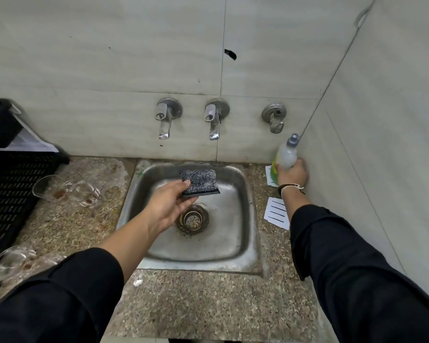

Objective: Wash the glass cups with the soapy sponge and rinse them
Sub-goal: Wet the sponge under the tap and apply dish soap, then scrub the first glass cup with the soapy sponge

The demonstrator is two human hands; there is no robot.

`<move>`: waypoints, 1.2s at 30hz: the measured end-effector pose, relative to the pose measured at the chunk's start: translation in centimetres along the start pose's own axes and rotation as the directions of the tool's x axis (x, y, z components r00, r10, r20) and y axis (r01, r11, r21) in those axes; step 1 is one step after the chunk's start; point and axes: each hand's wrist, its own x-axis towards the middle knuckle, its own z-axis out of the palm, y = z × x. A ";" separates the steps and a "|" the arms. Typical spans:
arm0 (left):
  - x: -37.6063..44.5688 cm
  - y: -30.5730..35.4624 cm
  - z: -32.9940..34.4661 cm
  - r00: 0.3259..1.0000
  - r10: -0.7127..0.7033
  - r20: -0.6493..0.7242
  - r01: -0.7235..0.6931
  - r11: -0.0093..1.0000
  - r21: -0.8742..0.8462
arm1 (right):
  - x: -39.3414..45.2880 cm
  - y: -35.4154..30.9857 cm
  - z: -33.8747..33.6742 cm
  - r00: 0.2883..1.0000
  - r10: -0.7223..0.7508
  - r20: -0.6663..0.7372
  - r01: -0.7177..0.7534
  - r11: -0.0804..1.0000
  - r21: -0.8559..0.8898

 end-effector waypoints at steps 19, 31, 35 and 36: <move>-6.5 -1.7 -3.8 0.995 0.078 -0.068 -0.071 0.992 0.105 | -23.9 -5.0 -0.2 0.400 -0.115 0.909 -0.580 0.737 0.348; -11.3 -5.9 -20.3 0.694 -0.010 -0.720 -0.090 0.991 -0.100 | -32.9 -7.3 4.1 0.349 -0.047 0.936 -0.600 0.756 0.262; -11.2 -5.8 -22.9 0.638 -0.072 -0.767 -0.166 0.959 -0.228 | -34.6 -8.0 5.3 0.354 -0.043 0.934 -0.584 0.770 0.257; -11.0 -5.7 -23.5 0.642 -0.082 -0.762 -0.163 0.957 -0.240 | -34.7 -8.1 5.6 0.355 -0.043 0.934 -0.582 0.772 0.257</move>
